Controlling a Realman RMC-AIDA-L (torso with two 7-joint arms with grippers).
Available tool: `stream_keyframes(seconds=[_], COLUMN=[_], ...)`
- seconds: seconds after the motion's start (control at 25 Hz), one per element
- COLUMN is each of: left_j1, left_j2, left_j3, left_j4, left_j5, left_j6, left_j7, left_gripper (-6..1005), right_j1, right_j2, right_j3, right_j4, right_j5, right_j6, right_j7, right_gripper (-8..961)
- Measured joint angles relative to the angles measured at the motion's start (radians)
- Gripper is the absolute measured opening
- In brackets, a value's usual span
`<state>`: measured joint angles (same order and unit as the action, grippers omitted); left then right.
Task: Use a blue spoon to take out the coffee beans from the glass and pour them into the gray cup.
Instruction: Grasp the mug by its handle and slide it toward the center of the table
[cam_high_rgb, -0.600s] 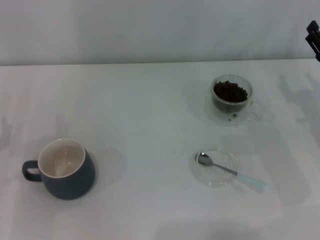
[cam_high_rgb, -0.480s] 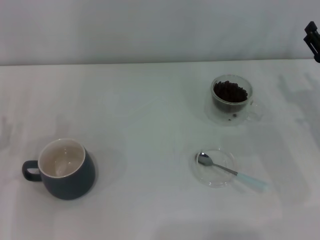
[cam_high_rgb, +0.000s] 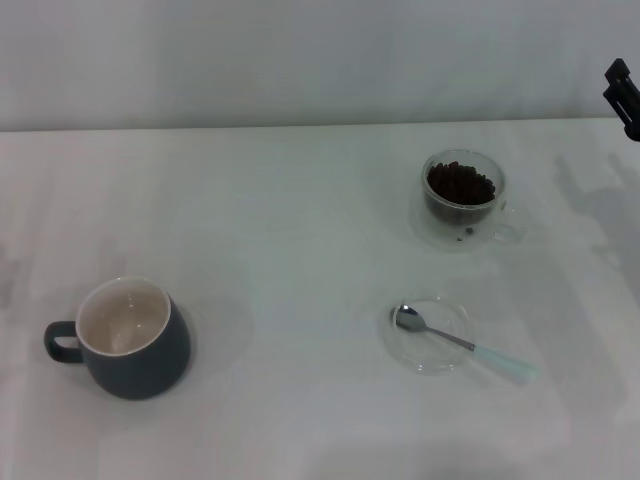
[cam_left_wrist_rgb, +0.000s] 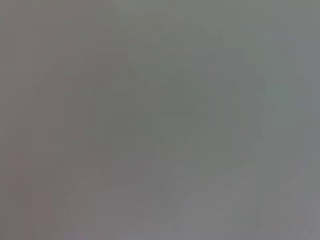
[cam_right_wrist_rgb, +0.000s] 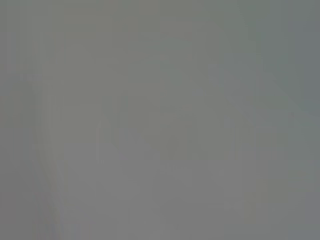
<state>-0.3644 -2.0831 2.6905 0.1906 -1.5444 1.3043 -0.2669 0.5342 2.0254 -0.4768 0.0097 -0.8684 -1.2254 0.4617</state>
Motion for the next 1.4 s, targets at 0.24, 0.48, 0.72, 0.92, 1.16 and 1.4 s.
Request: stream_keyframes(seconds=[0.24,0.48,0.72,0.92,1.16,1.4], left_j1=[0.063,0.176,0.273,0.307,0.273,0.236], left_j2=[0.000,0.003,0.004,0.006,0.007,0.008], left_j3=[0.008,0.010,0.011,0.011,0.011,0.011], left_j4=[0.009,-0.018,-0.112,-0.215,-0.260,-0.261], left_j5=[0.016,0.136,0.281,0.417,0.569,0.672], left_j6=[0.045,0.166,0.246,0.291,0.260,0.207], left_j7=[-0.063,-0.103,-0.105,-0.114,-0.110,-0.110], left_gripper=[887,887,887,887,885,881], right_j1=[-0.002,-0.019,-0.022,-0.021,-0.022,-0.024], right_j2=[-0.002,-0.007,-0.011,-0.011,-0.009,-0.010], right_j3=[0.000,0.004,0.009,0.009,0.008,0.001], right_j4=[0.000,-0.013,-0.042,-0.058,-0.065,-0.065], right_j5=[0.000,0.004,0.007,0.008,0.008,0.008], right_j6=[0.007,0.008,0.036,0.052,0.050,0.045], right_j7=[-0.005,-0.006,-0.007,-0.007,-0.008,-0.008], right_gripper=[857,857,857,857,857,857])
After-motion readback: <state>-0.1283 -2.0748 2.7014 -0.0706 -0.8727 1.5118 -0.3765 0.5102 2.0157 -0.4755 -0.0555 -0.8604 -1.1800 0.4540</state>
